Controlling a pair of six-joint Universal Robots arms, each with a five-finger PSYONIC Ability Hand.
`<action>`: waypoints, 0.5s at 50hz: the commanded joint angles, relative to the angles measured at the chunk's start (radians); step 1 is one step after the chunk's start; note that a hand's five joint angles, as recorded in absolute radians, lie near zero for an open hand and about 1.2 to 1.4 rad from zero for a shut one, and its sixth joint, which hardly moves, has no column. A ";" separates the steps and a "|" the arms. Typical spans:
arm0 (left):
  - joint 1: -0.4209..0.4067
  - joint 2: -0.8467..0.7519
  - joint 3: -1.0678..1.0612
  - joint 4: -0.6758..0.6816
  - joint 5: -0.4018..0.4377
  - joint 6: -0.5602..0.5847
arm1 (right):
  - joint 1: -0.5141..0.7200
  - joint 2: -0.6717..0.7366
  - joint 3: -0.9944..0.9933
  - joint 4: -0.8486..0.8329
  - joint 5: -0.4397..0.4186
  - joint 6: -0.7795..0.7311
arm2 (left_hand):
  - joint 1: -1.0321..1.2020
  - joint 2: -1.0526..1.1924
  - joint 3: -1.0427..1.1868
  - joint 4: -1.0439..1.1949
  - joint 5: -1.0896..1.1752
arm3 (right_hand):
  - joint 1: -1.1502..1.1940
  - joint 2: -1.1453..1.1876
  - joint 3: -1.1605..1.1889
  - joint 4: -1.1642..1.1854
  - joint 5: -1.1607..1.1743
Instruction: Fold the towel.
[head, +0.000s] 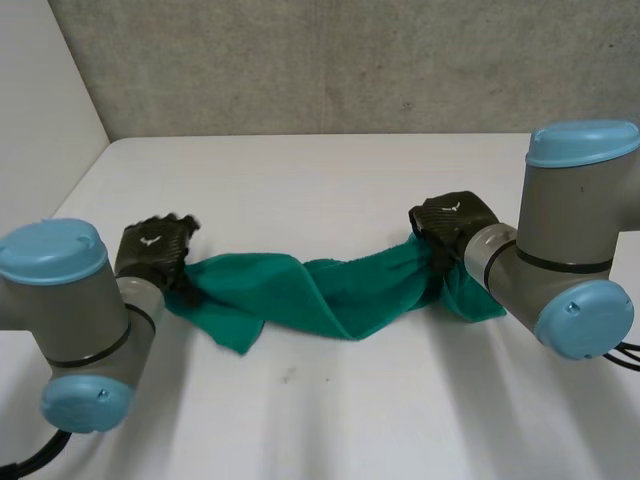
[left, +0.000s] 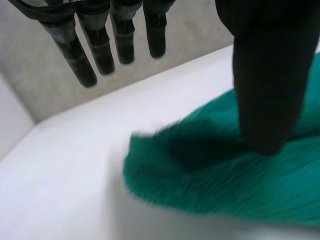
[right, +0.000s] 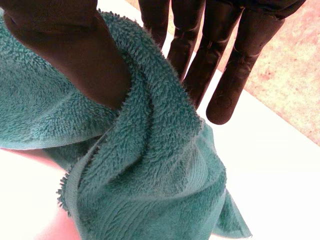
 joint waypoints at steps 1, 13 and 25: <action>-0.091 0.179 0.032 -0.039 0.097 0.119 | 0.011 -0.042 0.021 -0.004 -0.004 0.008 | -0.017 -0.027 -0.030 -0.023 -0.019 | 0.433 0.224 0.217 0.208 0.235; -0.141 -0.063 0.357 -0.271 0.214 0.130 | 0.031 -0.182 0.123 -0.008 -0.041 -0.007 | 0.180 0.170 0.167 0.174 0.178 | 0.433 0.224 0.217 0.208 0.235; -0.140 -0.315 0.589 -0.540 0.315 0.162 | 0.014 -0.228 0.173 -0.008 -0.064 -0.011 | 0.575 0.565 0.561 0.568 0.572 | 0.433 0.224 0.217 0.208 0.235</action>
